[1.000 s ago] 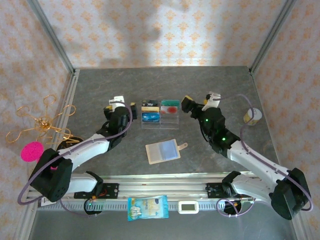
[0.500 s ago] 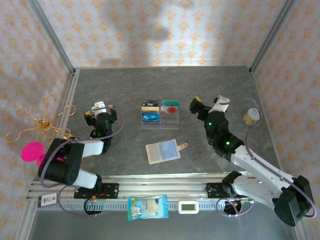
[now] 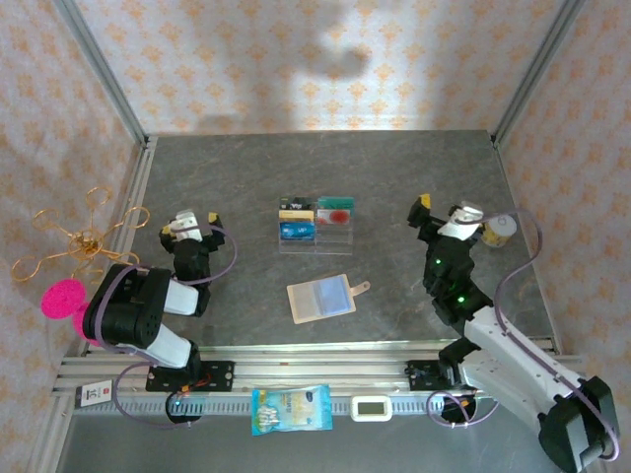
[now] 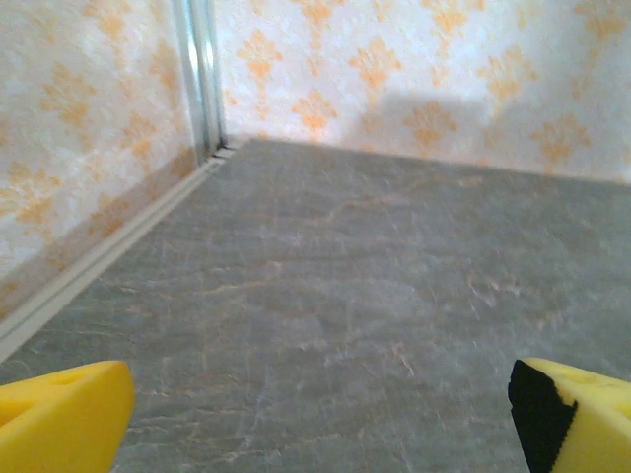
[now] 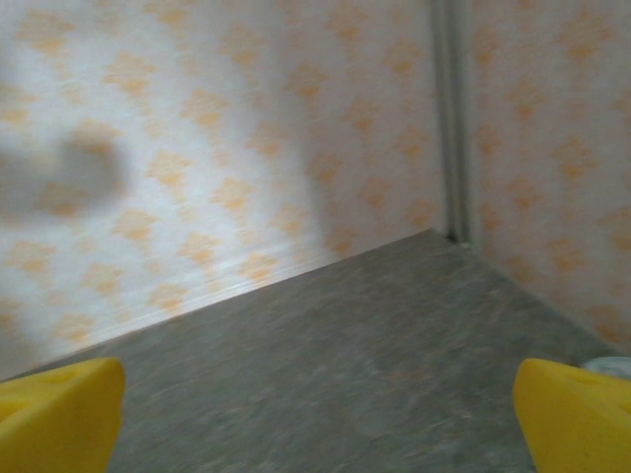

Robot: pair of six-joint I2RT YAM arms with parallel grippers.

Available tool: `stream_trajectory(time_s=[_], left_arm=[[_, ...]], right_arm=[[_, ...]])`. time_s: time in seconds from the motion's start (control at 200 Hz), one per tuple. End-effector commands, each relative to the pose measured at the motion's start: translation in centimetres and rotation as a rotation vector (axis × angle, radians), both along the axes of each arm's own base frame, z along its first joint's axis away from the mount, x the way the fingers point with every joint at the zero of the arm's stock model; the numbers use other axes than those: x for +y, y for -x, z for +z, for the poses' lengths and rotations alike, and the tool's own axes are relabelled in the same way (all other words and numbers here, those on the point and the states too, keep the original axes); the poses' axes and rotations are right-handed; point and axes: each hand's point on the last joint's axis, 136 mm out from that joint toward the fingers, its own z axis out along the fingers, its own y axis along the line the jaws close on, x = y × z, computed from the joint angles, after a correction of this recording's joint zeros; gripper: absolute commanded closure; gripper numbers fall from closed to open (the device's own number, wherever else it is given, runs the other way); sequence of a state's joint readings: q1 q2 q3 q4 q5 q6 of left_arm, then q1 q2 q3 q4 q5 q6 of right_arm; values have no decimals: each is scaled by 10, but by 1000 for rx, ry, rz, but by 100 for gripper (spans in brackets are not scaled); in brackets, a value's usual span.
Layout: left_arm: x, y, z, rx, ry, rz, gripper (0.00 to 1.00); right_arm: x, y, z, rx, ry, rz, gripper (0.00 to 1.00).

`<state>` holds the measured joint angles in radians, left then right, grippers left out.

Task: Take the credit cards out of the card holder

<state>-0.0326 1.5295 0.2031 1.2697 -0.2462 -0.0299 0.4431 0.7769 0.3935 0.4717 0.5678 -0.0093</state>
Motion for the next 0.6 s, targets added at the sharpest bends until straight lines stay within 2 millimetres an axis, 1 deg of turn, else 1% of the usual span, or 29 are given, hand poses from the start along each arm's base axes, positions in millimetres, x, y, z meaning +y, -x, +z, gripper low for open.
stream_trajectory(time_s=[0.0, 0.085, 0.17, 0.225, 0.32, 0.425, 0.466, 0.556, 0.596], left_arm=[[11, 5, 16, -89, 35, 71, 0], [6, 3, 17, -94, 23, 41, 0], [5, 2, 17, -91, 21, 35, 0], [5, 2, 16, -89, 20, 35, 0], [5, 2, 16, -91, 21, 34, 1], [5, 2, 16, -89, 20, 35, 1], [5, 2, 17, -91, 21, 35, 1], [5, 2, 17, -91, 21, 35, 0], [5, 2, 17, -91, 21, 34, 0]], right_arm=[[-32, 3, 2, -63, 12, -101, 0], [-48, -2, -15, -51, 22, -124, 0], [-56, -9, -32, -23, 56, -120, 0], [-60, -13, -43, -27, 49, -108, 0], [-55, -23, -61, -36, 23, -5, 0], [-52, -40, -88, 54, 43, 13, 0], [-51, -45, -98, 80, 25, 27, 0], [-44, -51, -110, 76, 17, 66, 0], [-44, -54, -119, 92, 18, 67, 0]])
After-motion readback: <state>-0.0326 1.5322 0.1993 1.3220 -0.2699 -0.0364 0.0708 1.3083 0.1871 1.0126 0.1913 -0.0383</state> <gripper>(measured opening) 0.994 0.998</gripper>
